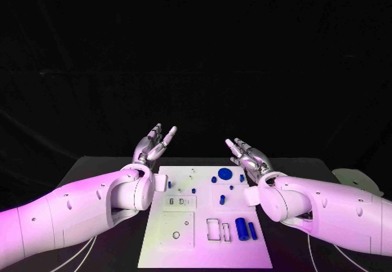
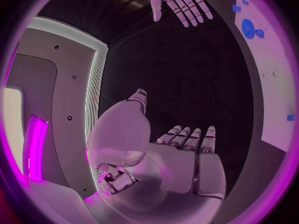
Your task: Assemble the parts on the task board
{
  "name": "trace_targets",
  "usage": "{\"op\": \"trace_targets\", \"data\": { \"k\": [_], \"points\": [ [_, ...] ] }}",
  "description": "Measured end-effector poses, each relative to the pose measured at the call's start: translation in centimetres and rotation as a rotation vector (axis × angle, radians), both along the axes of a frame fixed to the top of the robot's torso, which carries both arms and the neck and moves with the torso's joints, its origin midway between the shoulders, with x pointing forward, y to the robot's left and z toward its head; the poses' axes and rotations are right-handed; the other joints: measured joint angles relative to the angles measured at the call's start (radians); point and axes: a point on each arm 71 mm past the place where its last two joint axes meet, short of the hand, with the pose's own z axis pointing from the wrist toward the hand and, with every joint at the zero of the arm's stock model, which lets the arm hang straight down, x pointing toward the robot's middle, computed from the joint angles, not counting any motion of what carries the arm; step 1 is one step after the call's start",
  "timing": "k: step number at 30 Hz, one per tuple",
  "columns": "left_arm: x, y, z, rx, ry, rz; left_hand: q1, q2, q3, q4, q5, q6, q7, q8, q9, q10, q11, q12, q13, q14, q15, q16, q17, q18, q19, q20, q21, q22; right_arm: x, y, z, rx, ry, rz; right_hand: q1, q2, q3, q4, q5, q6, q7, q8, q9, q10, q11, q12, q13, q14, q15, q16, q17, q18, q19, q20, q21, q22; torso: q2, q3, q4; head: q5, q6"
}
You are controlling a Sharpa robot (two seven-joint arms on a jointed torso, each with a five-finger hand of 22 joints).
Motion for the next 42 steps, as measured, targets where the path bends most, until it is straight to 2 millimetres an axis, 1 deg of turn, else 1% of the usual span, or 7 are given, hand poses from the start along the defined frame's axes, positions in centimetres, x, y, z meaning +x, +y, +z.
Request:
{"op": "trace_targets", "data": {
  "k": [8, 16, 21, 29, 37, 40, 42],
  "points": [
    [-0.5, 0.8, 0.6, -0.015, -0.017, -0.031, 0.076, 0.005, 0.002, 0.002, 0.0, 0.094, 0.006, 0.031, 0.022, 0.085, 0.045, 0.014, 0.016, 0.076, 0.031, 0.029, 0.027, 0.054, 0.022, 0.014, 0.016, 0.008, 0.4, -0.3, 0.5, -0.032, -0.01, 0.085, 0.177, -0.001, -0.021, -0.015, 0.015, 0.052, 0.003, 0.016, 0.012, 0.062, 0.012, 0.012, 0.008, 0.058, 0.011, 0.013, 0.011, 0.0, 0.029, 0.007, 0.024, 0.01, 0.007, 0.0, 0.0003, -0.005, -0.004],
    [-0.8, 2.5, 1.8, -0.027, -0.043, -0.029, 0.229, -0.012, 0.039, -0.015, 0.0, 0.389, 0.027, 0.14, 0.089, 0.462, 0.104, 0.087, 0.05, 0.464, 0.052, 0.186, 0.117, 0.021, 0.345, 0.013, 0.168, 0.08, 1.4, -1.9, 2.5, -0.133, -0.136, 0.082, 0.336, -0.009, -0.02, -0.049, -0.007, 0.178, 0.012, 0.061, 0.043, 0.228, 0.018, 0.029, 0.023, 0.213, 0.014, 0.051, 0.037, 0.0, 0.1, 0.009, 0.066, 0.024, 0.041, 0.0005, 0.005, -0.021, -0.011],
    [-1.0, 3.1, 2.7, -0.031, -0.057, -0.033, 0.296, -0.021, 0.07, -0.035, 0.0, 0.593, 0.05, 0.214, 0.134, 0.766, 0.081, 0.121, 0.063, 0.73, 0.009, 0.284, 0.165, 0.063, 0.601, 0.008, 0.268, 0.107, 2.1, -2.4, 3.8, -0.186, -0.206, 0.08, 0.404, -0.02, -0.006, -0.076, -0.018, 0.285, 0.02, 0.097, 0.068, 0.384, 0.022, 0.046, 0.033, 0.346, 0.019, 0.08, 0.056, 0.0, 0.173, 0.011, 0.101, 0.032, 0.06, 0.0011, 0.0081, -0.026, -0.01],
    [-1.8, 3.5, 4.0, -0.043, -0.072, -0.059, 0.341, -0.045, 0.118, -0.064, 0.0, 0.742, 0.076, 0.253, 0.158, 0.905, 0.045, 0.127, 0.063, 0.856, -0.029, 0.31, 0.188, 0.092, 0.721, 0.003, 0.294, 0.096, 3.3, -3.3, 5.6, -0.3, -0.321, 0.084, 0.473, -0.045, 0.025, -0.119, -0.036, 0.498, 0.036, 0.165, 0.11, 0.661, 0.021, 0.062, 0.047, 0.599, 0.016, 0.13, 0.086, 0.0, 0.389, 0.012, 0.183, 0.048, 0.091, -0.0014, 0.0154, -0.039, -0.007],
    [-2.8, 3.3, 5.0, -0.055, -0.079, -0.112, 0.355, -0.059, 0.146, -0.075, 0.0, 0.769, 0.084, 0.254, 0.158, 0.947, 0.035, 0.115, 0.063, 0.892, -0.043, 0.31, 0.201, 0.092, 0.776, -0.013, 0.31, 0.095, 4.6, -3.7, 7.9, -0.53, -0.47, 0.142, 0.529, -0.101, 0.094, -0.147, -0.038, 0.728, 0.069, 0.22, 0.135, 0.903, -0.021, 0.075, 0.053, 0.854, -0.034, 0.194, 0.119, 0.015, 0.666, -0.018, 0.284, 0.069, 0.124, -0.0064, 0.0312, -0.055, -0.011],
    [-3.3, 3.1, 5.4, -0.059, -0.08, -0.135, 0.355, -0.059, 0.149, -0.078, 0.0, 0.769, 0.084, 0.258, 0.158, 0.948, 0.034, 0.115, 0.063, 0.898, -0.042, 0.31, 0.202, 0.092, 0.779, -0.016, 0.31, 0.094, 4.8, -3.4, 8.5, -0.652, -0.524, 0.195, 0.558, -0.213, 0.248, -0.113, -0.019, 0.91, 0.063, 0.24, 0.144, 1.133, -0.084, 0.067, 0.058, 1.12, -0.116, 0.261, 0.187, 0.015, 0.902, -0.1, 0.415, 0.12, 0.136, -0.0083, 0.0381, -0.061, -0.01],
    [-3.6, 3.1, 5.7, -0.062, -0.082, -0.147, 0.355, -0.059, 0.149, -0.078, 0.0, 0.769, 0.084, 0.258, 0.158, 0.948, 0.034, 0.115, 0.063, 0.898, -0.042, 0.31, 0.202, 0.092, 0.779, -0.016, 0.31, 0.094, 4.8, -3.0, 8.7, -0.728, -0.55, 0.229, 0.544, -0.244, 0.289, -0.093, -0.016, 0.934, 0.059, 0.24, 0.147, 1.166, -0.094, 0.063, 0.059, 1.171, -0.131, 0.274, 0.212, 0.015, 0.934, -0.114, 0.451, 0.139, 0.144, -0.0095, 0.0417, -0.064, -0.008]
  ]
}}
